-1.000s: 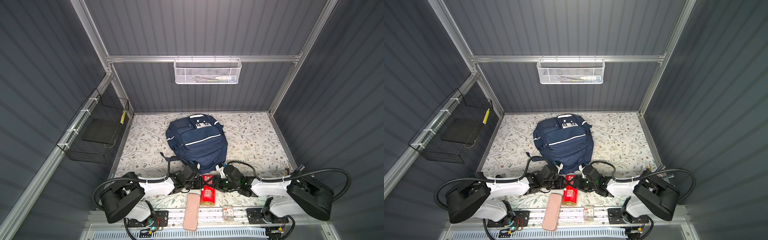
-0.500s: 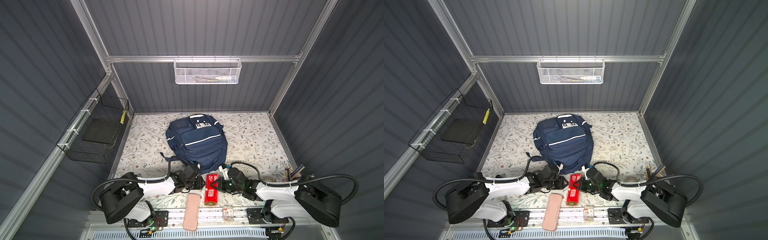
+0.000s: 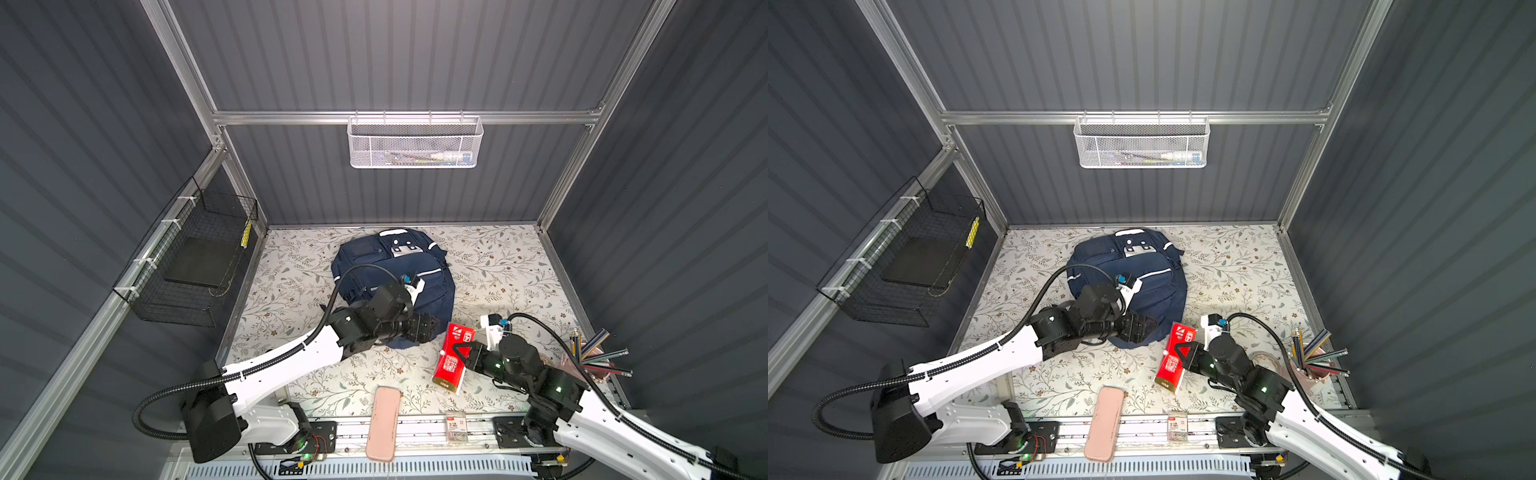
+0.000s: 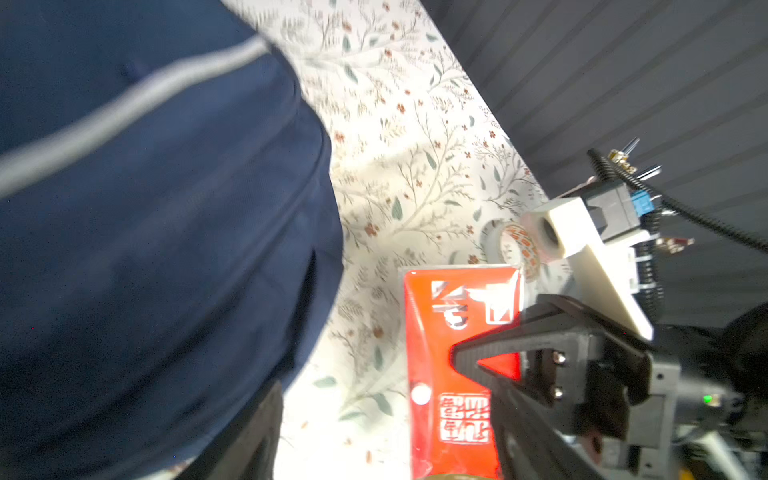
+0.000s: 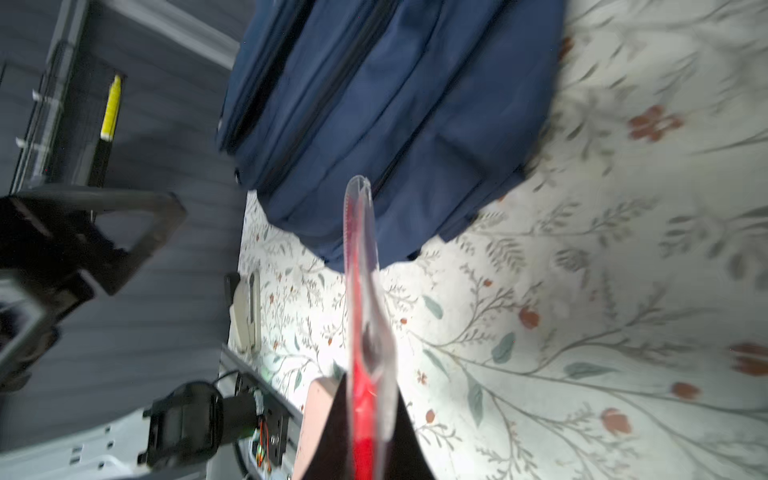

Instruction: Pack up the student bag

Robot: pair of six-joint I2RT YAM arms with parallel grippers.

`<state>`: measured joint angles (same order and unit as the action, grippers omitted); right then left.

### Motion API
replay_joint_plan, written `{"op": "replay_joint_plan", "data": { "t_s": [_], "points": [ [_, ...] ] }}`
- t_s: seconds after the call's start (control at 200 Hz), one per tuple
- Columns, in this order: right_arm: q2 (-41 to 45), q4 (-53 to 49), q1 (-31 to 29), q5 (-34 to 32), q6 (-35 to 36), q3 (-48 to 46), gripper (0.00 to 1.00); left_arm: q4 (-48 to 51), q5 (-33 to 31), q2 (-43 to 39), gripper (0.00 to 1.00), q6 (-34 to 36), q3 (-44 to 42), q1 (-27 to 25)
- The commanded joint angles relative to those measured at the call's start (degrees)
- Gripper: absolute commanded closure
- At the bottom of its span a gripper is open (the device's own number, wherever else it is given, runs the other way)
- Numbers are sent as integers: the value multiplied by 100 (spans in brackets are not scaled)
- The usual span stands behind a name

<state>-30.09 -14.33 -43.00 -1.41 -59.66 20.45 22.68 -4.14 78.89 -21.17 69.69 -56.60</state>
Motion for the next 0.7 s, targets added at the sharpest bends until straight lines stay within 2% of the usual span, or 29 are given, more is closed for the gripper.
{"op": "replay_joint_plan", "data": {
  "t_s": [0.0,0.03,0.075,0.125,0.225,0.295,0.4,0.48,0.53,0.595,0.695],
  "points": [
    [-73,-275,638,-60,242,223,100,1379,-1775,775,15,1817,865,68],
    [-173,-154,858,100,305,288,100,1437,-1883,1034,15,2099,1056,163],
    [-381,-43,1131,293,428,433,100,1506,-1609,1359,15,2470,1416,324],
    [-658,44,1388,525,589,616,100,1686,-1595,1692,13,2654,1696,410],
    [-1147,143,1736,995,906,1018,100,1973,-1761,2225,10,2753,2090,536],
    [-1337,221,1860,1140,1016,1174,100,1804,-1938,2417,10,2859,2128,609],
    [-1510,520,2029,1468,1007,1198,100,1739,-1828,2662,12,2893,2240,801],
    [-1616,657,2068,1615,1005,1202,100,1727,-1786,2718,22,2839,2350,843],
    [-1678,723,2077,1660,1029,1203,100,1633,-1766,2672,42,2754,2377,865],
    [-1782,873,2077,1750,996,1169,100,1514,-1580,2573,64,2604,2432,891],
    [-1988,1356,2077,2001,809,1107,100,1554,-1327,2544,76,2345,2663,900]
  ]
}}
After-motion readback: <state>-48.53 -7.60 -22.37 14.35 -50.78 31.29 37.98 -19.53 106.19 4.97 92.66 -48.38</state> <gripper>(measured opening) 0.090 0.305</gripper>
